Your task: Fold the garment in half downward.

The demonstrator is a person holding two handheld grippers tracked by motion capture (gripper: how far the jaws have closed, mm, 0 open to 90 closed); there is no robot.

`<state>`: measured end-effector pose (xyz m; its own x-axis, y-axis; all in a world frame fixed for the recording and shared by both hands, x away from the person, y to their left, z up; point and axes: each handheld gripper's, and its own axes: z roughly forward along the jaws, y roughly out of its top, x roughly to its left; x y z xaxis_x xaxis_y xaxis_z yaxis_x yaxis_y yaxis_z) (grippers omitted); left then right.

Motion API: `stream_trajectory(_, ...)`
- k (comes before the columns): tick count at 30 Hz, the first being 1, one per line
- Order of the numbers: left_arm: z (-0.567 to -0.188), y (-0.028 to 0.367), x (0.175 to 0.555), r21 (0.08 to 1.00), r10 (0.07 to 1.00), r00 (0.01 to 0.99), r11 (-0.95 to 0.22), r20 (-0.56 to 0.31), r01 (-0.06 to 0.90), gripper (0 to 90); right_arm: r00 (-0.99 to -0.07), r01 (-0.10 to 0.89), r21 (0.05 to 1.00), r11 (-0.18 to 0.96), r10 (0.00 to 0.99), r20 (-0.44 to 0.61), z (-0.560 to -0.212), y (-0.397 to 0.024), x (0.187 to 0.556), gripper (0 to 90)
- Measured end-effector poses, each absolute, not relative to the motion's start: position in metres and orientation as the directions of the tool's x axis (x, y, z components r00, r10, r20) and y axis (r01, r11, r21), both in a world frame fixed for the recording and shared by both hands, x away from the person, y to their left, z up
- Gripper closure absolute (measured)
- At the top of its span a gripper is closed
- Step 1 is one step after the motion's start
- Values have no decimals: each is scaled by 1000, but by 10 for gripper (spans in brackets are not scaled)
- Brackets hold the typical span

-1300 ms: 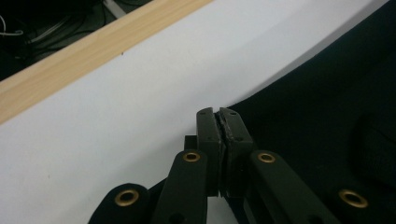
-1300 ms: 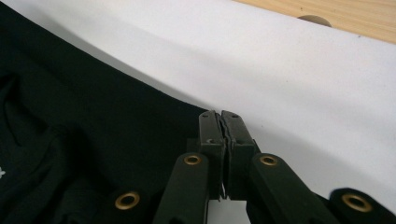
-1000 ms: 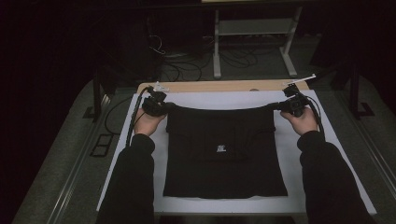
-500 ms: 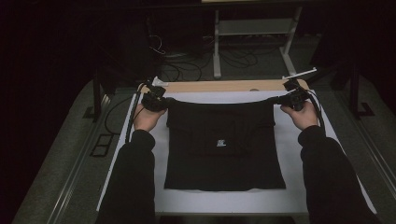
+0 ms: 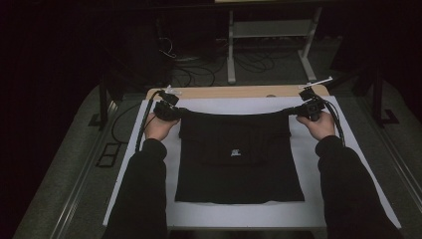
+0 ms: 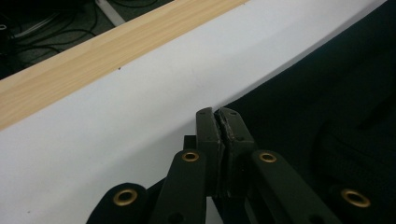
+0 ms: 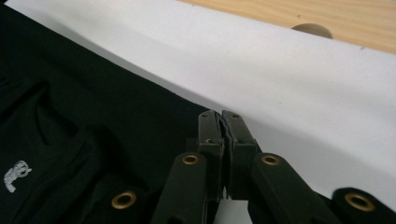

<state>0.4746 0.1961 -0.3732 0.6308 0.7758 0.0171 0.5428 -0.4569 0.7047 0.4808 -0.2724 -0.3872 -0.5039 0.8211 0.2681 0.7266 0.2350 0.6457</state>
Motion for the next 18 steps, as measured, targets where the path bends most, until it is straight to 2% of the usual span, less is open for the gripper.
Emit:
stream_trajectory(6,-380,195,476,698,768,641,-450,-17,557,840,-506,737,636,228,810,297,-391,-274,482,828)
stream_trajectory(11,-382,196,473,710,763,643,-415,-69,569,753,-512,728,647,226,807,295,-388,-273,480,757)
stream_trajectory(18,-381,198,469,718,737,663,-389,-134,578,578,-526,715,663,223,796,300,-385,-267,477,627)
